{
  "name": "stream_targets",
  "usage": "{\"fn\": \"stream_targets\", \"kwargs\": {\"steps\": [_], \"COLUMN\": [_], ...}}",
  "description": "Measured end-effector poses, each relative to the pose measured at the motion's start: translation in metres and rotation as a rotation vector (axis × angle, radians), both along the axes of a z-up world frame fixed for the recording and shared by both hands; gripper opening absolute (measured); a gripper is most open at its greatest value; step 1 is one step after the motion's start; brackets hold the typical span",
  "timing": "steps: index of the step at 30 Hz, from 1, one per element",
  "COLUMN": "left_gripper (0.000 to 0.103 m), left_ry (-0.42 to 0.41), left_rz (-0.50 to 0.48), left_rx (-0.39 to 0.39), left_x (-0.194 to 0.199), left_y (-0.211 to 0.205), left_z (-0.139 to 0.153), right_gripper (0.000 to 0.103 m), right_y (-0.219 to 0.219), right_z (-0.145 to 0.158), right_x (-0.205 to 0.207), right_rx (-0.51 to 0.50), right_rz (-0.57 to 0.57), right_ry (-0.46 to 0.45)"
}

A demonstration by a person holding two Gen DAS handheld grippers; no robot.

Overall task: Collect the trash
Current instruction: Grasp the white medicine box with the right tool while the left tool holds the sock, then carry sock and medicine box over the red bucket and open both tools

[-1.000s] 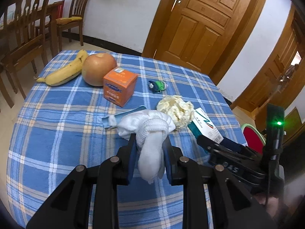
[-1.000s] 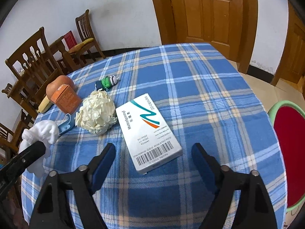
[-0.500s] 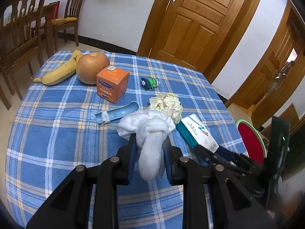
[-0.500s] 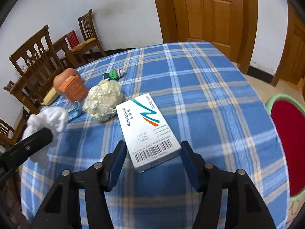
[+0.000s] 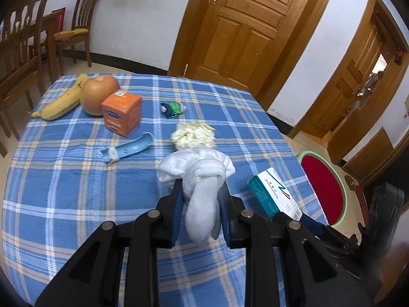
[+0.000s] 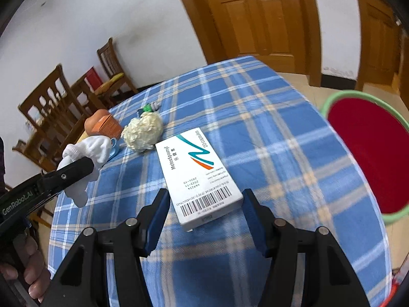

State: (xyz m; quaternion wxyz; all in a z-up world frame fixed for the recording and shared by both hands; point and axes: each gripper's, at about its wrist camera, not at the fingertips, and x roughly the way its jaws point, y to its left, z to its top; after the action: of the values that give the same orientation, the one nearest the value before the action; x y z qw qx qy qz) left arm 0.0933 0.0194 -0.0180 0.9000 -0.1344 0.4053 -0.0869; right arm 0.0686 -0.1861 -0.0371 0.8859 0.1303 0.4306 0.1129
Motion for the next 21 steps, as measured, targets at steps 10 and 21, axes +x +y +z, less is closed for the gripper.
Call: {"fn": "stream_targets", "kwargs": {"steps": [10, 21], "left_gripper": [0.026, 0.026], "left_ry": [-0.002, -0.008], "left_rz": [-0.070, -0.139], "left_rx": [0.019, 0.029], "left_x": [-0.002, 0.001], "left_y": [-0.035, -0.076], "left_z": [0.004, 0.009], "right_gripper": [0.061, 0.061], "right_y": [-0.044, -0.081], "right_z": [0.010, 0.014], "right_x": [-0.018, -0.034], "right_rx": [0.053, 0.043], "right_rz": [-0.103, -0.209], "right_ry": [-0.036, -0.085]}}
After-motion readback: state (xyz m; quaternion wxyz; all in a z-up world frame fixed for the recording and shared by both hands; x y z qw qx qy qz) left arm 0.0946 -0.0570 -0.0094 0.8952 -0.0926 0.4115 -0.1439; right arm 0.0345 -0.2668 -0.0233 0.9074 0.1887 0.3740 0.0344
